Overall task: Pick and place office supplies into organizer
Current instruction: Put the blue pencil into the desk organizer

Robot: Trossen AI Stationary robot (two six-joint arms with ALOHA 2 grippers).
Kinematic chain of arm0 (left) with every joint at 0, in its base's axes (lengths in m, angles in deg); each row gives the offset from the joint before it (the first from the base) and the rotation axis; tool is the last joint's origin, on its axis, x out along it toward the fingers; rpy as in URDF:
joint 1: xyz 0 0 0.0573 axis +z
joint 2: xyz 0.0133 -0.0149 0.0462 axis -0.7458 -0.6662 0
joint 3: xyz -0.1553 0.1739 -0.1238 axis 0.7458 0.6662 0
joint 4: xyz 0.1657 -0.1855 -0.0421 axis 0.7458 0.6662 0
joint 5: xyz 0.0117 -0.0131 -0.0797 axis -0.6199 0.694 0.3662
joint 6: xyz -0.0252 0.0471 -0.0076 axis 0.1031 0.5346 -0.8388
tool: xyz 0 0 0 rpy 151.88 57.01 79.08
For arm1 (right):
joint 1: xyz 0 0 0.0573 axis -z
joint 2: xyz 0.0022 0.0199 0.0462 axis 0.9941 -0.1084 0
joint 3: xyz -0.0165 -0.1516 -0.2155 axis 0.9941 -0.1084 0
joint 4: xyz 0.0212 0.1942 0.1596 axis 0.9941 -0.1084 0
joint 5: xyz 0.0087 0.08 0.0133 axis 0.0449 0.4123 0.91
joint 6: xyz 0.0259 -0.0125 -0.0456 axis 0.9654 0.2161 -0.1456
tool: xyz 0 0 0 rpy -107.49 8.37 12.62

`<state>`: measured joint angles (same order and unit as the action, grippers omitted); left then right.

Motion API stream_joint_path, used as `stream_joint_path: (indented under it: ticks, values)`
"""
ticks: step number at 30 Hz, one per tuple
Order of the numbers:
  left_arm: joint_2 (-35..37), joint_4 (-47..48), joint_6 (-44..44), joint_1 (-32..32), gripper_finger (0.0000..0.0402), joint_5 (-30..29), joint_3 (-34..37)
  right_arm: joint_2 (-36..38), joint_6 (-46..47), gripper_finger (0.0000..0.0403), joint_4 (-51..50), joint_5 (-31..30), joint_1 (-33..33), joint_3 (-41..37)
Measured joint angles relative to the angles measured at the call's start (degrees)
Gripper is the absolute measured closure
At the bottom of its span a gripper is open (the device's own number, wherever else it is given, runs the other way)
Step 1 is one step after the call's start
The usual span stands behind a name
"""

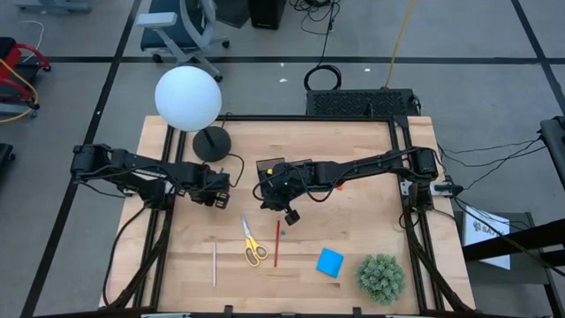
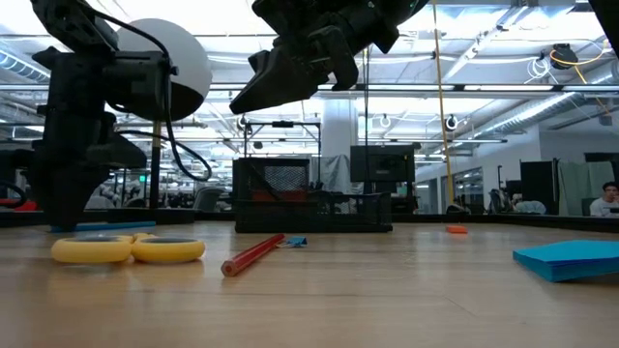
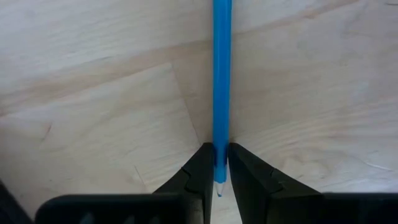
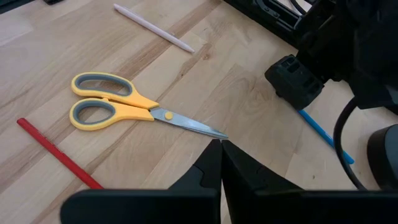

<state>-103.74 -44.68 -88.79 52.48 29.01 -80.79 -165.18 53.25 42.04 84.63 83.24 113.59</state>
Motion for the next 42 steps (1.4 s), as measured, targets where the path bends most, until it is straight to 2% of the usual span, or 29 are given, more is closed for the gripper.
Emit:
stream_joint_path:
  ticks: [10,16,42]
  values:
    - [0.0,0.0,2.0,0.0,0.0349,0.0,0.0,0.0,0.0,0.0403,0.1,0.0,0.0,0.0]
    - [0.7,0.1,2.8,0.0,0.0394,-0.1,-0.1,0.0,0.0,0.0403,0.1,0.0,0.0,0.0]
    - [2.6,1.7,5.9,-0.6,0.0401,-1.8,-1.6,0.0,-0.1,0.0403,0.4,0.0,0.0,0.0]
